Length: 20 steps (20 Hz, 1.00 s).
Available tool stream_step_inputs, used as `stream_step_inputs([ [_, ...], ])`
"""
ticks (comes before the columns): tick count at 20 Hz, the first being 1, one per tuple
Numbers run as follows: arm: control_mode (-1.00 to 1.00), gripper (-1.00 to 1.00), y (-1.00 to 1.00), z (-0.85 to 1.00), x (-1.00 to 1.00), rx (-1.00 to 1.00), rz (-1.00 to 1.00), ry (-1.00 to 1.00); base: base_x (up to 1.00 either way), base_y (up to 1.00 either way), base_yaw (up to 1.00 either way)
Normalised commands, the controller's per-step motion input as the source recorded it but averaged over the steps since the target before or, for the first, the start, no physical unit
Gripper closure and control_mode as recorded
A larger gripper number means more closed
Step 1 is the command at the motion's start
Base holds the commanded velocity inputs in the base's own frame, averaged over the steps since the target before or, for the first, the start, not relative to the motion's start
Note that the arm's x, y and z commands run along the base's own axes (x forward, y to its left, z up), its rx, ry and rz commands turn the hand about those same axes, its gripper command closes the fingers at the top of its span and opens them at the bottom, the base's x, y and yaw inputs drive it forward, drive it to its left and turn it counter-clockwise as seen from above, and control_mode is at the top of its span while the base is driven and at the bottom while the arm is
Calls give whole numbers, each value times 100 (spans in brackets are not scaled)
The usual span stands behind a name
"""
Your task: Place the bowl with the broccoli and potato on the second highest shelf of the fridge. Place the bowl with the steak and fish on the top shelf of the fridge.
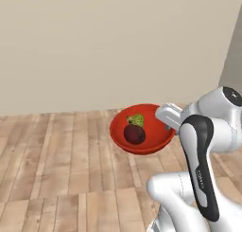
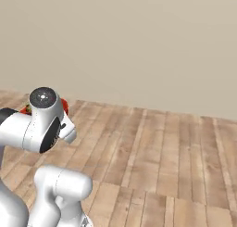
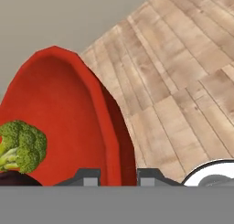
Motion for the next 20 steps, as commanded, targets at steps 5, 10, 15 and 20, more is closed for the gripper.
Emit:
stream_step_inputs([
  [5,100,100,0,0,0,0,0,0,10,0,73],
  [10,100,100,0,0,0,0,0,0,20,0,70],
  [15,100,100,0,0,0,0,0,0,28,-2,69],
  [20,100,100,0,0,0,0,0,0,36,-4,70],
])
